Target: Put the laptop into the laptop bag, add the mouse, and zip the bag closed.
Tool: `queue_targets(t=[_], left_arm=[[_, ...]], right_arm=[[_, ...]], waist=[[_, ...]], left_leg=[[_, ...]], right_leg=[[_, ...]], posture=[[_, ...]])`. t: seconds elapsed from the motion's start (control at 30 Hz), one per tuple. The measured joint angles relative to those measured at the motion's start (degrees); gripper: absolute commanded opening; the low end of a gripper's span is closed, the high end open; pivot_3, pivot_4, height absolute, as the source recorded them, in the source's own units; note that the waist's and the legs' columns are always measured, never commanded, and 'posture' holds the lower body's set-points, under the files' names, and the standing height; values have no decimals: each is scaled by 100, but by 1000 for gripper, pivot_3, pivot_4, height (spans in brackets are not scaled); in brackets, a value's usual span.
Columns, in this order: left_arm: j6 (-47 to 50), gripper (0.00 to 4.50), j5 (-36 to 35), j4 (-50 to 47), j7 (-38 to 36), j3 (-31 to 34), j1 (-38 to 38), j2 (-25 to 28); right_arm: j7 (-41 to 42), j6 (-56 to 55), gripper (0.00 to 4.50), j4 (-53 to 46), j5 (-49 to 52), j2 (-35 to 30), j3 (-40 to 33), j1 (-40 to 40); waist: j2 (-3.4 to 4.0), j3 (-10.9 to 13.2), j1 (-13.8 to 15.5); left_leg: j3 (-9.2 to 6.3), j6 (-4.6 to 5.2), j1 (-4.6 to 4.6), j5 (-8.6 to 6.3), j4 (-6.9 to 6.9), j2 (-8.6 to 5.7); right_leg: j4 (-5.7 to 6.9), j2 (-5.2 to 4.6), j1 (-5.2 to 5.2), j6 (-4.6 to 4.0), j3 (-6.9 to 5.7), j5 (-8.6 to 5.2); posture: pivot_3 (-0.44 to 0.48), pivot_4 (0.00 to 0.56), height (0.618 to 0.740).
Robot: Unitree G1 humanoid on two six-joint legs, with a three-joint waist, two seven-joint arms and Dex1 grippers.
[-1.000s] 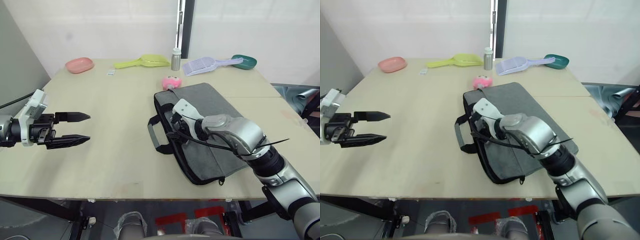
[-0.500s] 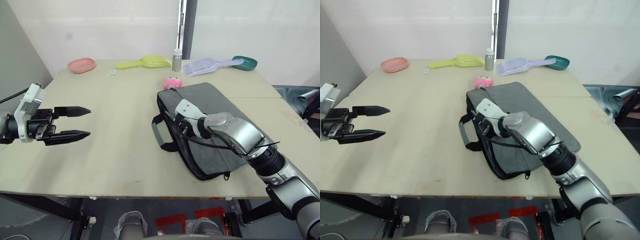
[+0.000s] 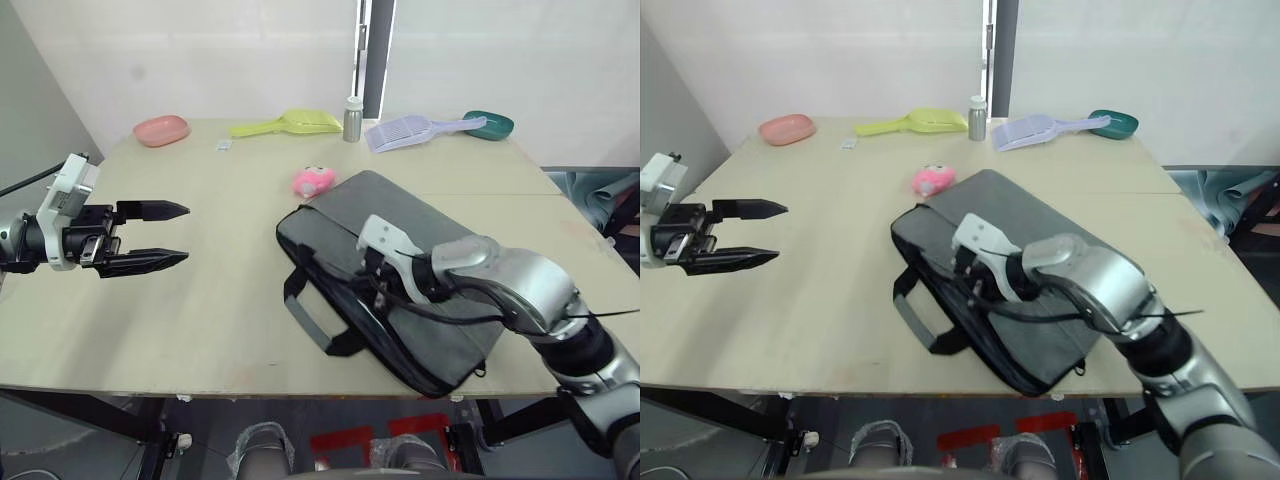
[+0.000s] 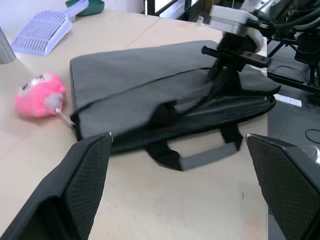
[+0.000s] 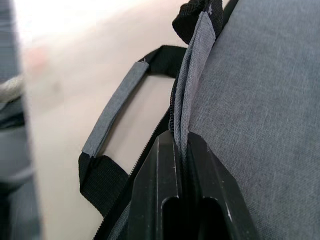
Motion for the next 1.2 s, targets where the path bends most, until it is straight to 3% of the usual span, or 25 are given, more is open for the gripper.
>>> queue_targets(t=[0.37,0.5,0.6,0.8,0.9,1.03,1.2], left_arm=[[-5,4500,81,187,-72,-197,-24,210],[-5,4500,78,206,-74,-352,-35,241],[-4,4500,79,203,-75,-514,-71,241],[186,4500,208,393,-25,-868,-444,84],[444,4500,200,582,47,-913,-693,-23],[664,4500,262,803,43,-1102,-905,-95],[1161,4500,646,2037,164,-1558,-1795,-372]], right_arm=[[934,-1481,24,155,-716,-878,567,115],[934,-1591,1248,651,-820,-635,474,-26],[957,-1177,2372,798,-405,-396,-69,-125],[1147,-15,4447,683,1027,-582,-1888,-89],[1331,452,4484,439,1794,-1055,-2959,454],[1412,1005,4484,-33,2691,-1508,-5048,1769],[1325,1441,4484,-577,3115,-1283,-7602,3878]], waist=[[-6,-3,-5],[-5,-3,-15],[-6,-3,-11],[-7,-4,58],[-8,-5,138],[-10,-6,254],[-9,-9,374]], left_leg=[[1,10,0,-5,6,-1],[1,13,-1,-7,19,-1],[1,14,-2,-7,21,-2],[1,17,-6,-6,21,-1],[1,18,-9,-7,19,-2],[4,39,-6,-19,14,-1],[6,43,-3,-18,28,-1]], right_leg=[[3,-2,0,0,2,0],[13,-3,0,0,5,1],[16,-3,-1,-1,6,1],[11,-2,-1,-3,3,1],[6,-4,0,-5,3,0],[1,-4,-1,-7,5,-2],[12,-13,4,-7,2,-3]], posture=[[0,150,740],[0,150,740],[0,150,740],[0,150,740],[0,150,740],[0,150,740],[0,150,740]])
